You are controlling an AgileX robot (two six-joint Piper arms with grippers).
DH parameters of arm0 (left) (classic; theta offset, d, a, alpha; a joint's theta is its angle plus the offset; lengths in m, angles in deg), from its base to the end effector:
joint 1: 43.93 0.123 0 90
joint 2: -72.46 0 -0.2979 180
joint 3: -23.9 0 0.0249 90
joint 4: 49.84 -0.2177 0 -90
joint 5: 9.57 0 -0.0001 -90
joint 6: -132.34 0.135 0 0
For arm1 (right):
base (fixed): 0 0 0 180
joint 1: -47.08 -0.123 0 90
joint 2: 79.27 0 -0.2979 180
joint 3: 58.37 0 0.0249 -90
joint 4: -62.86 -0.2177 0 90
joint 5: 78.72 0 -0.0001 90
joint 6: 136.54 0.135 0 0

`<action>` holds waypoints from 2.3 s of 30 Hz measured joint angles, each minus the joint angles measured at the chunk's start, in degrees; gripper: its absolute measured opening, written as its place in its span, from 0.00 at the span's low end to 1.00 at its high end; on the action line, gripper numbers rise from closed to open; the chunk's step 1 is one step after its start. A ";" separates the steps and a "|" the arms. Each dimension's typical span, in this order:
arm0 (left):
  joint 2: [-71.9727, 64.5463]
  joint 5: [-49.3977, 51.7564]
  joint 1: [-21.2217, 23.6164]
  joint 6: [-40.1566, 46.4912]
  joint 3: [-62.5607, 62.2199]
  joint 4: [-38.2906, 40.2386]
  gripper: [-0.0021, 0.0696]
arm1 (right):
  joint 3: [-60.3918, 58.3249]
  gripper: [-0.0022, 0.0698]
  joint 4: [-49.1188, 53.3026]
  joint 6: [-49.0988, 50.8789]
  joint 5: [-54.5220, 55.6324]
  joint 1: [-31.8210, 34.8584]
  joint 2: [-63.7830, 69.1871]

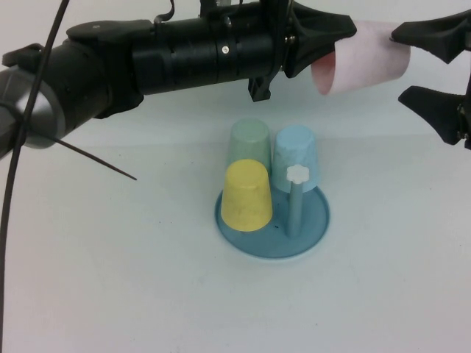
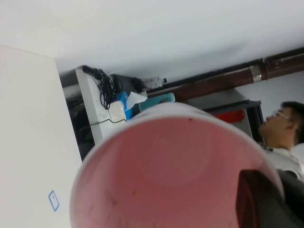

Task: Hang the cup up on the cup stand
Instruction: Adjust the cup with two arms

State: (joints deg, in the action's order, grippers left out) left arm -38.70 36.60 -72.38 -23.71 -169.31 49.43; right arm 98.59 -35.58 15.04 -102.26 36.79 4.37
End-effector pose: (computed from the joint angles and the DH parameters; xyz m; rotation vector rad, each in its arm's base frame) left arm 0.3246 -0.2853 0.3980 -0.0751 1.9855 -1.9657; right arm 0.2891 0.1068 0.3525 0.7156 1.8697 1.3301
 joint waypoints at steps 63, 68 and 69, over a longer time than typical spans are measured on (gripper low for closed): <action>0.00 15.32 -1.04 18.92 -8.76 -0.36 0.56 | 9.03 0.87 -0.01 -1.64 -0.45 0.00 0.00; 0.00 21.34 2.37 19.24 -8.76 -0.36 0.59 | 9.03 0.87 -0.01 -4.77 1.15 0.00 0.00; 0.11 22.70 3.12 20.17 -8.76 -0.36 0.59 | 9.03 0.87 -0.01 -5.67 1.53 0.00 0.08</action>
State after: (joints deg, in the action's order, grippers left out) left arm -38.59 59.31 -69.26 -3.54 -178.07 49.07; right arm 107.62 -35.59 9.37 -100.74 36.79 4.45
